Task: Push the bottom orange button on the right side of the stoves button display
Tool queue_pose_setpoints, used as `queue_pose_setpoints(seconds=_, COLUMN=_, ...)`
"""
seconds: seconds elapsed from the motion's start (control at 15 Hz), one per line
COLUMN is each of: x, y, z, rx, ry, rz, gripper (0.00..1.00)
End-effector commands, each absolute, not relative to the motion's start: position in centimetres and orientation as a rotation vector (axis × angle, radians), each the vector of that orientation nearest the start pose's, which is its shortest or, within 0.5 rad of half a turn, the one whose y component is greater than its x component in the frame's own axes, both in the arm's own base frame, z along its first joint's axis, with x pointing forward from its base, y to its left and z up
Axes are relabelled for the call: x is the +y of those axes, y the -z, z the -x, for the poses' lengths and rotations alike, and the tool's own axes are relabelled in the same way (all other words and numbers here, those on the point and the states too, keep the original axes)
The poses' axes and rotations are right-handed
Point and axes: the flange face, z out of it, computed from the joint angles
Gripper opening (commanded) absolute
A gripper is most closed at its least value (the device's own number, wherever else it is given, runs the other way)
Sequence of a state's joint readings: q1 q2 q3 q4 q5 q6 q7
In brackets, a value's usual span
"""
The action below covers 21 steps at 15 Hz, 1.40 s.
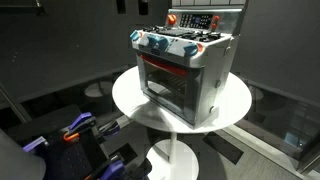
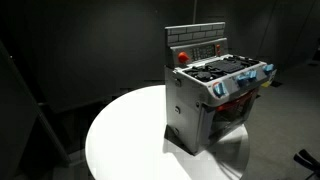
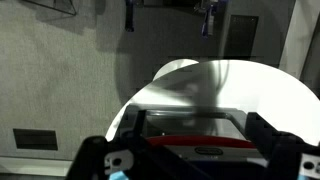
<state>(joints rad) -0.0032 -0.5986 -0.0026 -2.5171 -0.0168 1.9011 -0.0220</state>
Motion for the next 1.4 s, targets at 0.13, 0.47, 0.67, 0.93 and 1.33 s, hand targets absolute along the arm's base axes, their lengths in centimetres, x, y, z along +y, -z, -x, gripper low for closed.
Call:
queue_pose_setpoints(seconds=0.13, x=-0.3, y=-47.9, z=-36.5, rx=-0.035, ry=-0.029, rz=3.155, gripper=1.00)
queue_pose_setpoints(seconds=0.47, x=-0.4, y=-48.1, z=-37.0, rx=-0.019, ry=-0.017, rz=3.160, gripper=1.00)
queue_pose_setpoints(seconds=0.67, x=-0.5, y=-48.8, z=-38.1, rx=-0.003, ry=0.019, rz=3.158, gripper=1.00)
queue_pose_setpoints(seconds=0.93, x=-0.4, y=-49.7, z=-40.1, rx=0.013, ry=0.083, rz=3.159, gripper=1.00)
queue_pose_setpoints(seconds=1.33, x=-0.9, y=-51.6, z=-44.1, rx=0.090, ry=0.170, rz=3.149, gripper=1.00)
